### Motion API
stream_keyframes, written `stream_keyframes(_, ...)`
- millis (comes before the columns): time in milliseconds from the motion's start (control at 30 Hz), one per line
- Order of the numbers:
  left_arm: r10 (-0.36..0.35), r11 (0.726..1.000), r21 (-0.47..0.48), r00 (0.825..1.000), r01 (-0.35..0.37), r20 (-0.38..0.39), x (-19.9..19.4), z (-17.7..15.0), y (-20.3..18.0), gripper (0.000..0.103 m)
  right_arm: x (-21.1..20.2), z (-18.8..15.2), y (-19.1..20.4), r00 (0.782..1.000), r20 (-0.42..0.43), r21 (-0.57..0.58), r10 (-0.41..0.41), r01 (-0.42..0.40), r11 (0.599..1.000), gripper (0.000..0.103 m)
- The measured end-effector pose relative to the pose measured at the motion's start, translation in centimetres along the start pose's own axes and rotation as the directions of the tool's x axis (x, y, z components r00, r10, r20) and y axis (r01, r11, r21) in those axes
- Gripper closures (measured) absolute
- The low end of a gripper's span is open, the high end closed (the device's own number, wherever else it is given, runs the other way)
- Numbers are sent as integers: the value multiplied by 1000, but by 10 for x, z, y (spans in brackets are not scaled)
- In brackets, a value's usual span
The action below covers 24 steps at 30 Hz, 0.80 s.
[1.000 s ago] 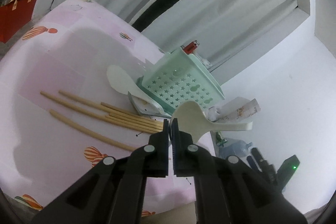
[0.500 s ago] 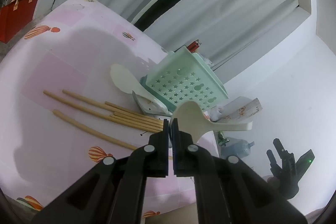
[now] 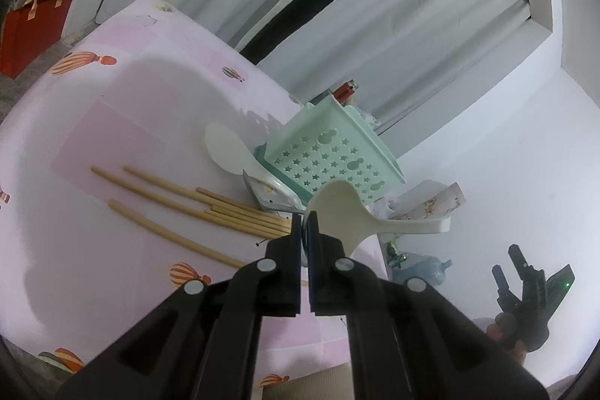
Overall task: Organize utensils
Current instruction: 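Raise the ladle with the left tool while the right tool reaches the grey spoon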
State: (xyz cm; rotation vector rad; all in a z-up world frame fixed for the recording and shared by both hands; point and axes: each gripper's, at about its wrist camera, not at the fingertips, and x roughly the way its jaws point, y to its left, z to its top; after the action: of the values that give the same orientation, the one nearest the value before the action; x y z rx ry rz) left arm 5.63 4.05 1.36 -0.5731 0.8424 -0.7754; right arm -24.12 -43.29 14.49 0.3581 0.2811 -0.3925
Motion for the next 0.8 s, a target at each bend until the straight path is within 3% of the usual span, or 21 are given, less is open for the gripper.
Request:
stream_keyframes(233,29,999,29,999,-31,37,-9,2,-1,101,6,-1,11,1000,-14,-59,19,-20,998,8)
stream_keyframes(333,87,995,47,995,-90,55,-14,4,2,101,27,-17,23,994,-92,-154,-66,51,987,8)
stream_keyframes(433,166,982,72,983,-172,76,-20,5,4,101,62,-53,43,971,-221,-257,-85,26,966,10)
stream_keyframes(533,238,964,97,966,-248,101,-26,6,7,101,91,-91,65,937,-350,-281,-15,-90,955,23)
stream_keyframes(633,299,942,118,946,-313,124,-28,7,10,101,110,-115,87,910,-413,-315,36,-180,932,42)
stream_keyframes(700,324,932,124,937,-339,128,-28,6,12,101,121,-126,101,900,-433,-352,52,-222,909,57)
stream_keyframes(800,345,923,131,929,-362,135,-25,5,13,101,133,-136,118,891,-449,-400,75,-275,874,71)
